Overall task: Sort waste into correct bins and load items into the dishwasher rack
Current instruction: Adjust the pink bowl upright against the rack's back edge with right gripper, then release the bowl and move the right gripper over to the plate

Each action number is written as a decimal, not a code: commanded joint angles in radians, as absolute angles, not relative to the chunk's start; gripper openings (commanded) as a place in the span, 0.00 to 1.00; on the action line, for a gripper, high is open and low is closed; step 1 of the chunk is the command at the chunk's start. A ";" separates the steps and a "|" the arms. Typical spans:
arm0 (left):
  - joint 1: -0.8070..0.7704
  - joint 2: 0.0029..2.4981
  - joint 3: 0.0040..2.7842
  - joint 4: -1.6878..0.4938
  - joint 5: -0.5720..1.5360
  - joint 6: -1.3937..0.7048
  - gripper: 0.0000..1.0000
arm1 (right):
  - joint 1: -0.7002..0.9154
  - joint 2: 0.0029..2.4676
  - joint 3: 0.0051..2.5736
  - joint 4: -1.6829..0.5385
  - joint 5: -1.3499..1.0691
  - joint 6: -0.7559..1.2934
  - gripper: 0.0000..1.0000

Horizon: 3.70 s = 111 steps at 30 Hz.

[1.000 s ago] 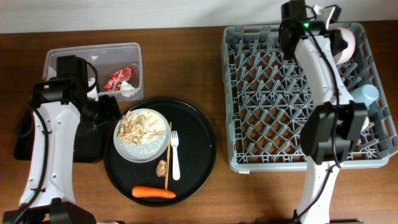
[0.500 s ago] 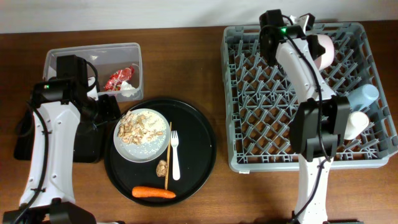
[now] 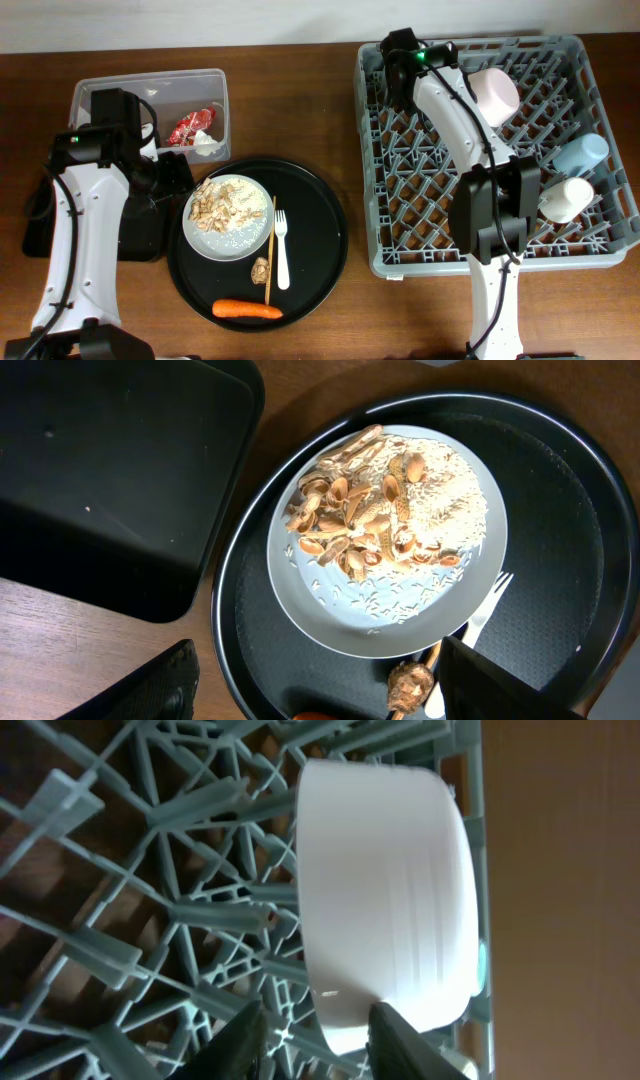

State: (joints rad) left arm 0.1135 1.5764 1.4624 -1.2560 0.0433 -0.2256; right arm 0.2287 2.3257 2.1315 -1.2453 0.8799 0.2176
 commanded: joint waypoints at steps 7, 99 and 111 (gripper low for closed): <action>0.116 1.578 1.467 -1.255 0.029 -0.231 0.76 | 0.146 2.267 2.135 -1.269 0.926 0.289 0.53; 0.116 1.578 1.467 -1.253 0.029 -0.232 0.76 | 0.128 2.136 2.140 -1.412 0.784 0.611 0.99; 0.116 1.578 1.467 -1.251 0.030 -0.231 0.76 | -0.104 1.971 2.070 -1.686 0.227 0.305 0.59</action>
State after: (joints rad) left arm 0.1139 1.5764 1.4624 -1.2514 0.0433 -0.2256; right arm -0.0879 1.9450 2.1304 -1.6306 0.4099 0.4171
